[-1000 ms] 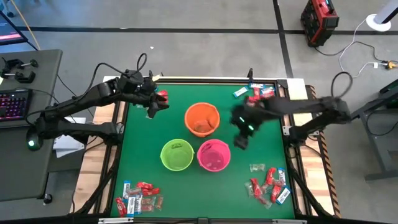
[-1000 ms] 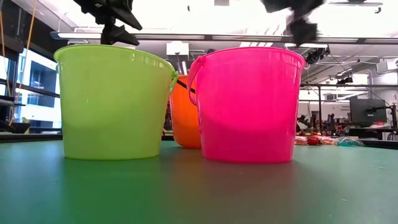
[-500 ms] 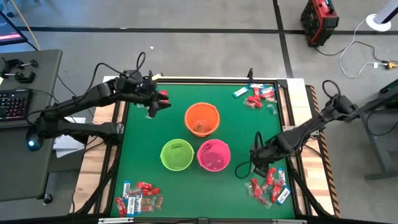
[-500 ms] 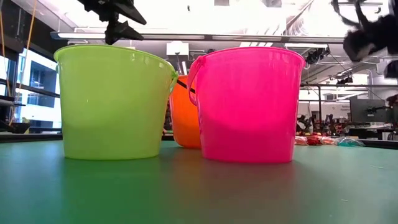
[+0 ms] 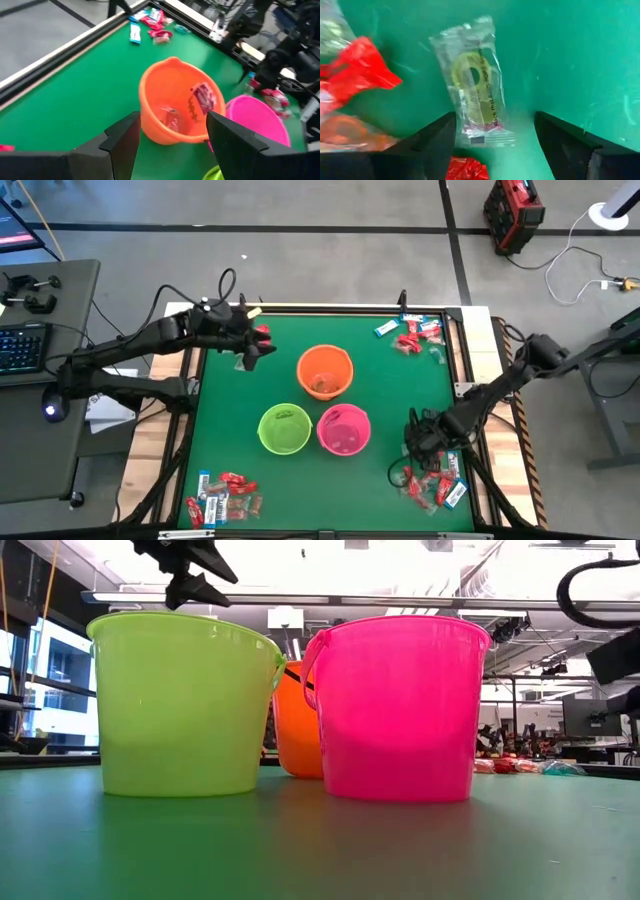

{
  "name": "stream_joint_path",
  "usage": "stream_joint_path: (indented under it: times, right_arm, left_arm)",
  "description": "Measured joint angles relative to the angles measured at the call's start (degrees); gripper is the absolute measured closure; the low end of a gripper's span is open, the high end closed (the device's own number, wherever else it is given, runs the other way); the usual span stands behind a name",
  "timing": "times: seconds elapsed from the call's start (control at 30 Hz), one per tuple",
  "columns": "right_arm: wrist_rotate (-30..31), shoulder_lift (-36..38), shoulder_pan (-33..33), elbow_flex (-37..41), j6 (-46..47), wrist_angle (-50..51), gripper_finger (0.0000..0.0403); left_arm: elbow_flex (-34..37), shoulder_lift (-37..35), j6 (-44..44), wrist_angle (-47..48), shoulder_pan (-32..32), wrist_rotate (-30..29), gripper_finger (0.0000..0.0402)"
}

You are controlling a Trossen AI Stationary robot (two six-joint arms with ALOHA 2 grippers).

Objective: Sort candy by brand, put in halloween buckets
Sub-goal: Put the green gummy into the orange bucket

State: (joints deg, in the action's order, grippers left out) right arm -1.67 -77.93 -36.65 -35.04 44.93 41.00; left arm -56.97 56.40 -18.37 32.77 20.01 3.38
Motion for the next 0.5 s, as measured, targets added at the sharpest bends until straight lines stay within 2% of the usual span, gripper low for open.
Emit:
stream_joint_path:
  times: [0.13, 0.37, 0.4, 0.5]
  right_arm:
    - [1.63, -1.48, -1.25, -0.17, -0.38, -0.30, 0.0199]
    - [3.69, -0.72, -1.65, -5.43, -2.12, 5.50, 0.0382]
    - [4.22, -0.72, -1.65, -6.44, -2.85, 6.94, 0.0391]
    - [6.67, -0.40, -1.34, -10.84, -4.26, 13.24, 0.0382]
  left_arm:
    - [0.00, 0.00, -0.06, 0.02, -0.52, -2.89, 0.0184]
    - [0.00, 0.00, -0.08, 0.07, -0.57, -5.04, 0.0184]
    - [0.00, 0.00, -0.05, 0.12, -0.57, -5.54, 0.0184]
    - [0.00, 0.00, 0.52, 0.22, -0.55, -6.05, 0.0184]
